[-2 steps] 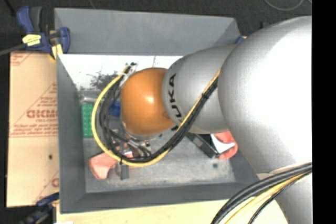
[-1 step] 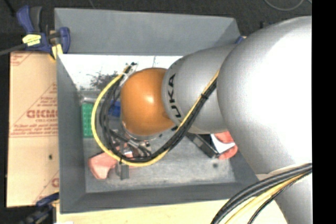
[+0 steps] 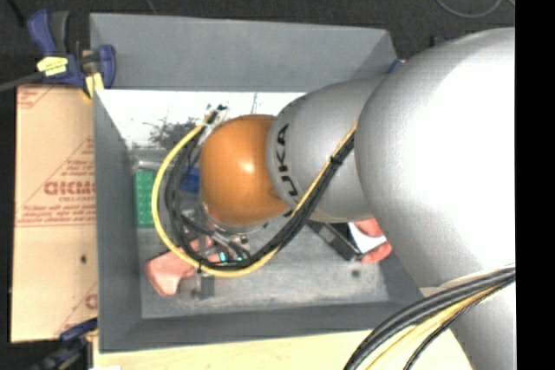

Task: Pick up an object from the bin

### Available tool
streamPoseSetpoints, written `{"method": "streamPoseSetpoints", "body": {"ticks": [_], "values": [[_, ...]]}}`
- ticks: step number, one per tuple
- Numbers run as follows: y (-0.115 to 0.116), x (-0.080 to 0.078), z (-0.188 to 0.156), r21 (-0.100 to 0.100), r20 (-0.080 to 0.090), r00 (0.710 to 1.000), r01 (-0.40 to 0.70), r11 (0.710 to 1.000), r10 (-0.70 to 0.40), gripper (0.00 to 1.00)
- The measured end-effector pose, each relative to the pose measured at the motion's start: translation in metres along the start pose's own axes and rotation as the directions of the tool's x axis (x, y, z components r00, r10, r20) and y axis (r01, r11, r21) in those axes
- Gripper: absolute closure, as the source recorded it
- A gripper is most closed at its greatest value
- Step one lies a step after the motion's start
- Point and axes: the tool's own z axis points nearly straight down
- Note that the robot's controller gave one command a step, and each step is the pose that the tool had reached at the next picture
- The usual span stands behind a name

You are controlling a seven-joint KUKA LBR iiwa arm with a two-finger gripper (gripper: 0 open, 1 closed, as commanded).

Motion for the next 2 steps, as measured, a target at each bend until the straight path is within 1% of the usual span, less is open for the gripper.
{"method": "streamPoseSetpoints", "body": {"ticks": [1, 2], "values": [[-0.0028, 0.0024, 0.0054, 0.004, -0.004, 1.0, -0.003, 1.0, 0.003, 1.0], [-0.0028, 0.0024, 0.0054, 0.004, -0.004, 1.0, -0.003, 1.0, 0.003, 1.0]]}}
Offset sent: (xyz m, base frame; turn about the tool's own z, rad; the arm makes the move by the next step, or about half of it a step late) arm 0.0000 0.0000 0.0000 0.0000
